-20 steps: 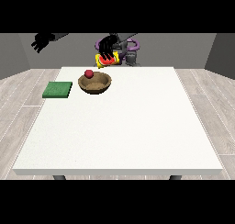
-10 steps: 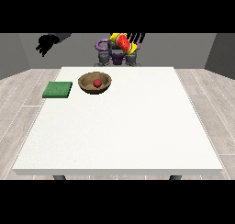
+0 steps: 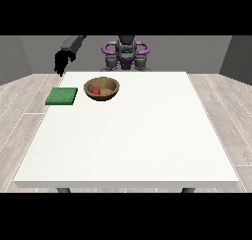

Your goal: Pick the cup and pour the ball into the bowl, then pick the bowl and place it on the pad

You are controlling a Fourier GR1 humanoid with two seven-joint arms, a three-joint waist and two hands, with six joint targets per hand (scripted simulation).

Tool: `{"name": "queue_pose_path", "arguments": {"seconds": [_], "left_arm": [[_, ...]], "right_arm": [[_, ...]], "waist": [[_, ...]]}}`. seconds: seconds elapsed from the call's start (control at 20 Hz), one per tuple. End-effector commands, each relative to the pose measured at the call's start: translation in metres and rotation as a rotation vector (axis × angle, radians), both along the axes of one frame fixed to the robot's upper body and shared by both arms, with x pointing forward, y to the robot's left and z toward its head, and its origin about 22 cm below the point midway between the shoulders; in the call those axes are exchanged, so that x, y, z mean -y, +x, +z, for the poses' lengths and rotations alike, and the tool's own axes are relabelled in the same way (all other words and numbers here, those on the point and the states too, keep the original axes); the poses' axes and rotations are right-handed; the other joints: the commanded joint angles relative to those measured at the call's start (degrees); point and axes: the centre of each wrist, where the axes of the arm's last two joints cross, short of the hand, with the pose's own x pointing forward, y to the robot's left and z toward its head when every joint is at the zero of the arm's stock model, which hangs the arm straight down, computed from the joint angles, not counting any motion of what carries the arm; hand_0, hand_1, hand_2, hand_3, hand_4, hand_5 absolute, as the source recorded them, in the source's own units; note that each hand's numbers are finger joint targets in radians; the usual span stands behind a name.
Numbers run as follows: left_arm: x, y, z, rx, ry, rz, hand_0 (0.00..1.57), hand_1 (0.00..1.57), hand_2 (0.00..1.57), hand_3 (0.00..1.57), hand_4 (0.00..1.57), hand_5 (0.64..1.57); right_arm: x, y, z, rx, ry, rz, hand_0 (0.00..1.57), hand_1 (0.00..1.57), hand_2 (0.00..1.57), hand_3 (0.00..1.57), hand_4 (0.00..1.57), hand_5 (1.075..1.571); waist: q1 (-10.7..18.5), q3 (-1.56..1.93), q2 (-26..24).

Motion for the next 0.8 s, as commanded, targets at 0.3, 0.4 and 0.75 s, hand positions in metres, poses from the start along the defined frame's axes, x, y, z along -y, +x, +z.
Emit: {"name": "queue_pose_path", "arguments": {"seconds": [0.3, 0.4, 0.75], "left_arm": [[-0.139, -0.022, 0.021, 0.070, -0.200, -0.100, 0.00, 0.00, 0.00, 0.00, 1.05, 1.558], [-0.137, -0.020, 0.058, 0.099, -0.205, -0.108, 0.00, 0.00, 0.00, 0.00, 1.02, 1.560], [-0.172, -0.044, 0.038, 0.078, -0.201, -0.066, 0.00, 0.00, 0.00, 0.00, 1.01, 1.535]], "right_arm": [[-0.043, 0.014, -0.021, 0.047, 0.049, -0.026, 0.00, 0.00, 0.00, 0.00, 0.74, 1.568], [-0.052, 0.012, -0.040, 0.060, 0.053, -0.011, 0.00, 0.00, 0.00, 0.00, 0.70, 1.565], [-0.070, 0.034, -0.048, 0.058, 0.056, 0.003, 0.00, 0.00, 0.00, 0.00, 0.56, 1.560]], "waist": [[1.52, 0.38, 6.89], [0.75, 0.43, 8.59], [-0.59, 0.42, 8.87]]}}
